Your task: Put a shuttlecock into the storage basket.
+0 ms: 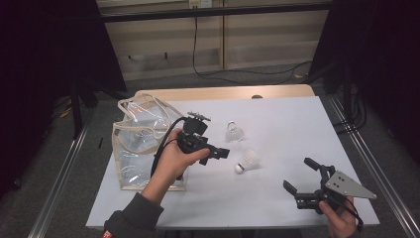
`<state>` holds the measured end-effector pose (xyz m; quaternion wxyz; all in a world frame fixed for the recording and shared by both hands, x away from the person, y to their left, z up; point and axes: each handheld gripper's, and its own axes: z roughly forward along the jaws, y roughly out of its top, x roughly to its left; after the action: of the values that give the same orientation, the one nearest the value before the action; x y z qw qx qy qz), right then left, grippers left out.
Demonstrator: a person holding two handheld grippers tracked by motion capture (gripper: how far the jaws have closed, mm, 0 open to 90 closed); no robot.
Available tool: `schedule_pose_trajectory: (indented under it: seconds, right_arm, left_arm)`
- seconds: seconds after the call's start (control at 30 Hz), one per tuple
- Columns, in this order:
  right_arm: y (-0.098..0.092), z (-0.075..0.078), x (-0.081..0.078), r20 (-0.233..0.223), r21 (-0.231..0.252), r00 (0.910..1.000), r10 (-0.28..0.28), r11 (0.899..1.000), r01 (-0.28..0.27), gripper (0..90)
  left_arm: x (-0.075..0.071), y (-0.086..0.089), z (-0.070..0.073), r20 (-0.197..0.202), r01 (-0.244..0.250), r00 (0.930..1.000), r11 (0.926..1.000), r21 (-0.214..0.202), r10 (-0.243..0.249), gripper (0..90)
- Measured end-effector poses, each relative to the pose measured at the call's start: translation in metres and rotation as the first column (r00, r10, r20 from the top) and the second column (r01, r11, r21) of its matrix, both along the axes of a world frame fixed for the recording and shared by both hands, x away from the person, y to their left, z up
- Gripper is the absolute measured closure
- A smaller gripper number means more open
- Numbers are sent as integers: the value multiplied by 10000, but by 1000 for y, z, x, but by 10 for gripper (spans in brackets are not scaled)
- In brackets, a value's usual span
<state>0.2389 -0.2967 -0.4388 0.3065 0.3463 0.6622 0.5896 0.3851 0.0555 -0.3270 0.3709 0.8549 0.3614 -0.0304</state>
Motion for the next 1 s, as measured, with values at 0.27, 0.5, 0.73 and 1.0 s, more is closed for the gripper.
schedule_pose_trajectory:
  seconds: [0.27, 0.5, 0.73, 1.0]
  right_arm:
    - [0, -1, 1, -3, -30, 10000, 23, 10000, -23, 4]
    - [0, -1, 1, 29, -56, 10000, 23, 10000, -23, 4]
    - [0, -1, 1, 41, -57, 10000, 50, 10000, -50, 5]
    - [0, 0, 0, 24, -68, 10000, 21, 10000, -21, 5]
  left_arm:
    - [-1, 1, -8, -27, -57, 10000, 10000, -72, 57, 80]
    - [-3, 0, -13, -9, 53, 10000, 10000, -3, -53, 78]
    - [-4, -2, -22, -69, 194, 9998, 9998, 96, -193, 76]
    - [-6, -4, -28, -24, 250, 9997, 9996, 141, -250, 70]
